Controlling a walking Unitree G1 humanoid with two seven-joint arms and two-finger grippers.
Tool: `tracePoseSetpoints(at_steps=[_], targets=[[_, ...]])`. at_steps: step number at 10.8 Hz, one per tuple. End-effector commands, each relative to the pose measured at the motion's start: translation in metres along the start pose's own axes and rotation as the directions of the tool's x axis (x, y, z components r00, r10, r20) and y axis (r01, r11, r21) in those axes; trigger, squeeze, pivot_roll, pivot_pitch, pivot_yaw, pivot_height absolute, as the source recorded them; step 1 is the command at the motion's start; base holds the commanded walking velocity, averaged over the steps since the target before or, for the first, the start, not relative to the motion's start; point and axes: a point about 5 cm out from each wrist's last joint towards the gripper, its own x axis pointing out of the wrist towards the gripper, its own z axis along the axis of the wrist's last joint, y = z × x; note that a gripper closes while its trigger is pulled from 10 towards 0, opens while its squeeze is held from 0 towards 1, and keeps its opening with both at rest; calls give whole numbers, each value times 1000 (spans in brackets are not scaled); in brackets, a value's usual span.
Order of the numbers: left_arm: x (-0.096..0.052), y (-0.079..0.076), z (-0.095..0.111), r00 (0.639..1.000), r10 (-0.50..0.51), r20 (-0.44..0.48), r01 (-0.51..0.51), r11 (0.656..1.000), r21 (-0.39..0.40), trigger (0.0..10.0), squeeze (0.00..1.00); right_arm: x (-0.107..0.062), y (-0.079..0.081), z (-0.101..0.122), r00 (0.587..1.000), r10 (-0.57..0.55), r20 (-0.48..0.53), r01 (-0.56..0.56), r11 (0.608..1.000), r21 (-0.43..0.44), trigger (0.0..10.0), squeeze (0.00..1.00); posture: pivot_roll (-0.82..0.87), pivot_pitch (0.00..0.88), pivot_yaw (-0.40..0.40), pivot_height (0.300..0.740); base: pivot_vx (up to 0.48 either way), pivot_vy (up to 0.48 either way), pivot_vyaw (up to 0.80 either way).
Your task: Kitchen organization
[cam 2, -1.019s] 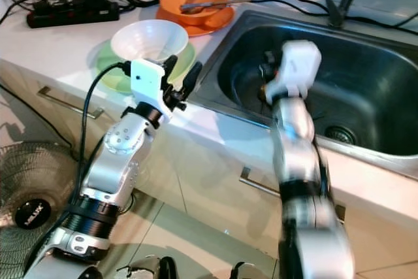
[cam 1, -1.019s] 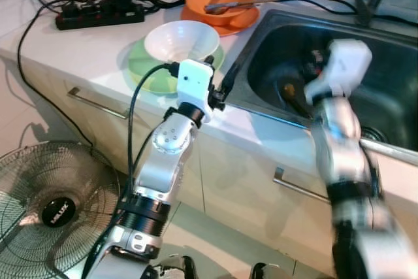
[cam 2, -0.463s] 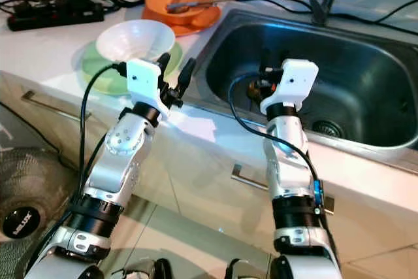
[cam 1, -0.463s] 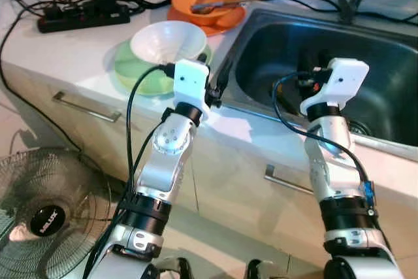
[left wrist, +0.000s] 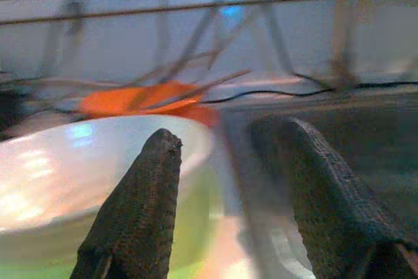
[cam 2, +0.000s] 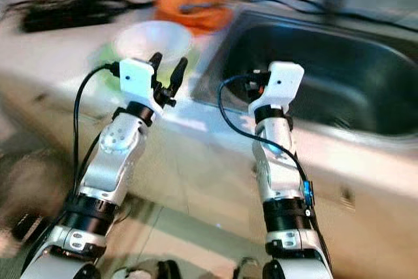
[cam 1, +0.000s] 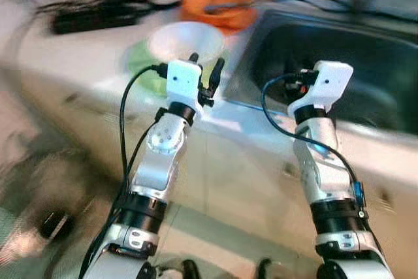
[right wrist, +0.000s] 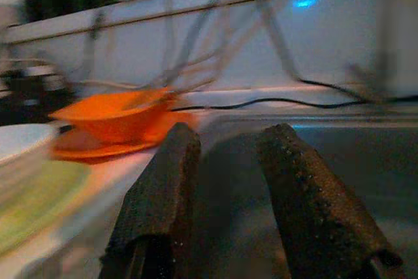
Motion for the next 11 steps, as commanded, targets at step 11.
tracePoseSetpoints(at_steps=[11], targets=[[5,-10,9,999,-26,47,26,1000,5,10000,0,1,-3,2,999,-39,-3,39,999,1,10000,0,-5,94,48,740,0,249,-71]])
